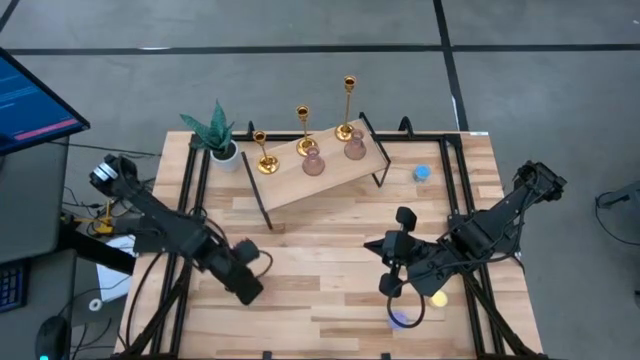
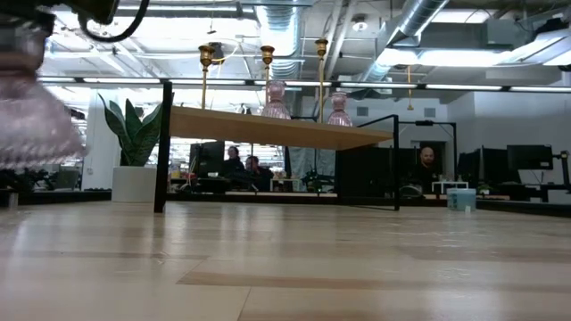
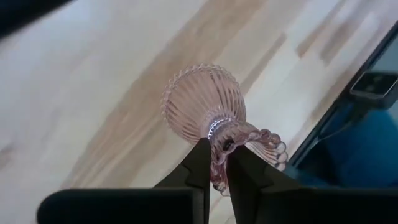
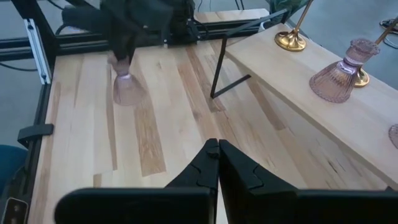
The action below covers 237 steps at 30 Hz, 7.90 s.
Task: Pick & Place candle stick holders
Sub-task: Put the pink glass candle holder on the shelf, then adjust the pink glass candle holder on the shelf
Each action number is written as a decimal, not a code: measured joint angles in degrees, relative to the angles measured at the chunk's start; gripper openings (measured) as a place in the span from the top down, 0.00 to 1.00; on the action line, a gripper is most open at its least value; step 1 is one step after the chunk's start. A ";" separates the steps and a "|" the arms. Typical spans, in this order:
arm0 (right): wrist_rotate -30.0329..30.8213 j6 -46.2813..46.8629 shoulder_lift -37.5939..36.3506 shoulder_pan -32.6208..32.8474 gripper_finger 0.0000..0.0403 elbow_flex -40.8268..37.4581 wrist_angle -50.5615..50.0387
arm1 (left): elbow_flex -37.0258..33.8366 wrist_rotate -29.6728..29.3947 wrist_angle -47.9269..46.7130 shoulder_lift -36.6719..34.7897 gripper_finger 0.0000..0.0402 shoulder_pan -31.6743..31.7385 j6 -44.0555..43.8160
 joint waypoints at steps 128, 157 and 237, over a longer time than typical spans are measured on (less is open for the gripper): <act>-0.08 -0.51 -0.02 -3.96 1.00 0.00 -1.57 | 31.91 -2.82 -27.19 4.98 0.74 51.15 51.17; -0.82 0.03 2.49 -3.78 1.00 0.02 -0.93 | 3.91 -37.97 12.98 -16.06 1.00 6.48 47.08; 0.31 -0.59 5.45 -14.91 1.00 0.04 1.95 | -14.88 -10.88 44.88 -18.35 0.99 29.60 63.12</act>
